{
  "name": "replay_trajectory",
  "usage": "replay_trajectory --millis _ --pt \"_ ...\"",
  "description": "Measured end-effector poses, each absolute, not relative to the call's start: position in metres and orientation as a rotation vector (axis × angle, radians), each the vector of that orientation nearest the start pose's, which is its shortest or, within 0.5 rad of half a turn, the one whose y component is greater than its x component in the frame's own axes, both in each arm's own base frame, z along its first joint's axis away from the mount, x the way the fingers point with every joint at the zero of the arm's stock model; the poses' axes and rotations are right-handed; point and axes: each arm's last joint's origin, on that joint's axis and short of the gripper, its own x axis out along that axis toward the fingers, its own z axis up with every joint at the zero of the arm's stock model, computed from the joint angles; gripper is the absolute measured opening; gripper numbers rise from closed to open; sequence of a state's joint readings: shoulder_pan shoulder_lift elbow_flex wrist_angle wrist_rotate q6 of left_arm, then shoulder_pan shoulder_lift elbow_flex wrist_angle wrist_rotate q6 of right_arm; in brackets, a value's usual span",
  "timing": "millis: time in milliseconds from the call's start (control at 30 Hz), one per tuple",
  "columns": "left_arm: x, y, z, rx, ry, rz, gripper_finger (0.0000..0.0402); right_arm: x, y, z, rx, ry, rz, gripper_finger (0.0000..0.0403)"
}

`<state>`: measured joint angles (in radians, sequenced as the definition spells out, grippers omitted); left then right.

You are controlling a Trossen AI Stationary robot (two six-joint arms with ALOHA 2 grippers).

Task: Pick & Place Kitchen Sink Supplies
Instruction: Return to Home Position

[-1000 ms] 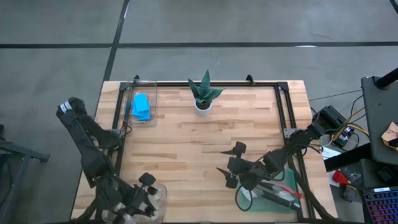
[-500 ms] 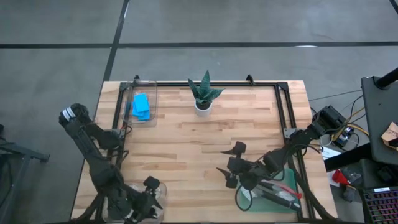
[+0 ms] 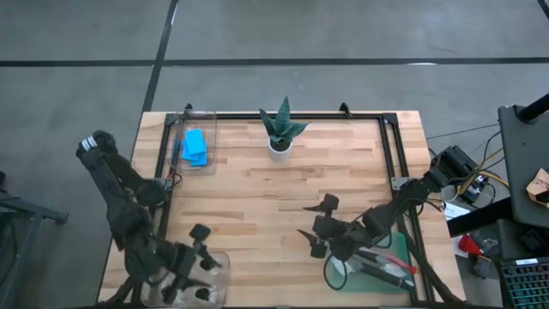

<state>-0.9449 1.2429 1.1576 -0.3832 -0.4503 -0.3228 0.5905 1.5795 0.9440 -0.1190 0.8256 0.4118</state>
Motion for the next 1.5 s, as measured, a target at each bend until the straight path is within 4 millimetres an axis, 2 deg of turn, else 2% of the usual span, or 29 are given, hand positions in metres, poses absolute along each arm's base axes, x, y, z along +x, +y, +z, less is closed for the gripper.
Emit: replay_trajectory --millis 100,200,300,400,433,567,633,700,800,867,900,1033,1167,1367,1500 --pt "0.166 -0.196 0.359 0.069 0.373 -0.343 0.0203 0.28 0.156 0.215 -0.099 0.478 -0.394 0.0325" --pt "0.171 -0.183 0.364 0.106 0.349 -0.3 0.0168 0.284 0.155 0.224 -0.08 0.447 -0.417 0.0325" --pt "0.179 -0.171 0.365 0.146 0.341 -0.254 0.0108 0.288 0.153 0.23 -0.076 0.405 -0.482 0.0325" --pt "0.19 -0.156 0.358 0.182 0.352 -0.192 0.0031 0.289 0.15 0.233 -0.062 0.364 -0.553 0.0325" --pt "0.194 -0.151 0.355 0.174 0.348 -0.172 0.0016 0.289 0.149 0.233 -0.061 0.364 -0.559 0.0325" --pt "0.208 -0.128 0.339 0.107 0.301 -0.215 0.0012 0.295 0.141 0.231 -0.013 0.426 -0.481 0.0312" --pt "0.212 -0.115 0.332 0.073 0.257 -0.254 0.0008 0.3 0.133 0.23 -0.001 0.466 -0.433 0.0285" --pt "0.212 -0.099 0.328 0.049 0.221 -0.235 0.0002 0.305 0.125 0.229 -0.004 0.497 -0.399 0.0239" --pt "0.203 -0.077 0.32 0.032 0.199 -0.162 0.0002 0.31 0.114 0.228 -0.018 0.529 -0.373 0.0139" --pt "0.195 -0.068 0.311 0.014 0.183 -0.137 0.0001 0.312 0.108 0.228 -0.034 0.543 -0.359 0.0059" --pt "0.189 -0.065 0.306 0.004 0.173 -0.132 0.0001 0.312 0.106 0.229 -0.048 0.548 -0.355 0.0034" --pt "0.166 -0.055 0.293 -0.025 0.114 -0.127 0.0 0.31 0.103 0.232 -0.104 0.562 -0.311 0.0016" --pt "0.145 -0.047 0.281 -0.038 0.08 -0.126 0.0 0.297 0.098 0.242 -0.095 0.521 -0.236 0.0008" --pt "0.12 -0.037 0.272 -0.051 0.003 -0.12 0.0 0.261 0.075 0.245 -0.038 0.317 -0.03 0.0008" --pt "0.104 -0.031 0.265 -0.054 -0.003 -0.12 0.0 0.228 0.057 0.24 -0.029 0.248 -0.038 0.0008"
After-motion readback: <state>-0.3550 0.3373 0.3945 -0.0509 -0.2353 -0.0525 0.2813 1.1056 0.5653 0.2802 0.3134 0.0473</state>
